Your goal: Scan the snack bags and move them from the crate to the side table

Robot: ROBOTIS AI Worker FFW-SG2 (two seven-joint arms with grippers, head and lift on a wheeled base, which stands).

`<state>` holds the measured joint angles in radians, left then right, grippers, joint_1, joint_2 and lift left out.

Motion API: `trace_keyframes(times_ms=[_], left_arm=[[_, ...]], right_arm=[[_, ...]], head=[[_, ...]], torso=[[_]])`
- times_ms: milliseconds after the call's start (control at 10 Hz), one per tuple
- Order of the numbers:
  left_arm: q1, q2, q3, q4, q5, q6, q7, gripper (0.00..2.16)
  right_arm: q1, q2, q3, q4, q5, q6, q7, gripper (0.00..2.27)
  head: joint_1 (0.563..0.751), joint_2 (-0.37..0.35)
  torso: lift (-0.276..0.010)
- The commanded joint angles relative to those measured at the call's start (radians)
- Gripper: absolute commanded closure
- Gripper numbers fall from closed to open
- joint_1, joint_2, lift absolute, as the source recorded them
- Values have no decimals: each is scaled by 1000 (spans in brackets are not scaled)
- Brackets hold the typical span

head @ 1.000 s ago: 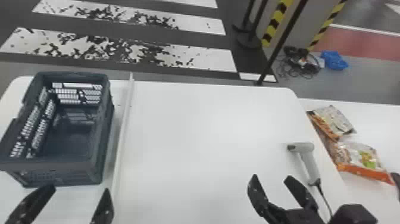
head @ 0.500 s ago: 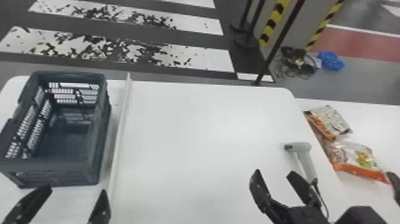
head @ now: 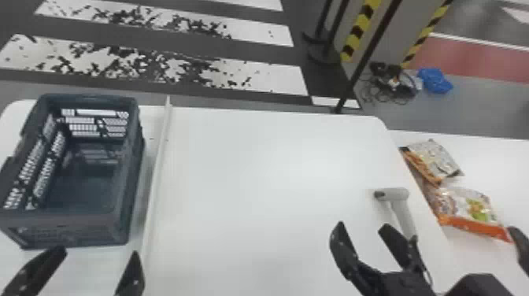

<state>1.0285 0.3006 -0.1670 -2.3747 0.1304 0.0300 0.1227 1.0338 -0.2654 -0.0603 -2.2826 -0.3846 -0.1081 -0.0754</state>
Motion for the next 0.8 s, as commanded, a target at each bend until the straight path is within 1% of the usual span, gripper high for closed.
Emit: trace_keyframes(times_ms=[0,700], left_arm=[[-1,0,-2,0,0,0,0,60],[-1,-5,-9,3,0,-3,0,56]], right_arm=[[2,0,-1,0,-2,-9,0,107],[3,-5,-1,0,-11,-15,0,107]], head=[[695,-228],[695,-235]], torso=[[-87],[-87]])
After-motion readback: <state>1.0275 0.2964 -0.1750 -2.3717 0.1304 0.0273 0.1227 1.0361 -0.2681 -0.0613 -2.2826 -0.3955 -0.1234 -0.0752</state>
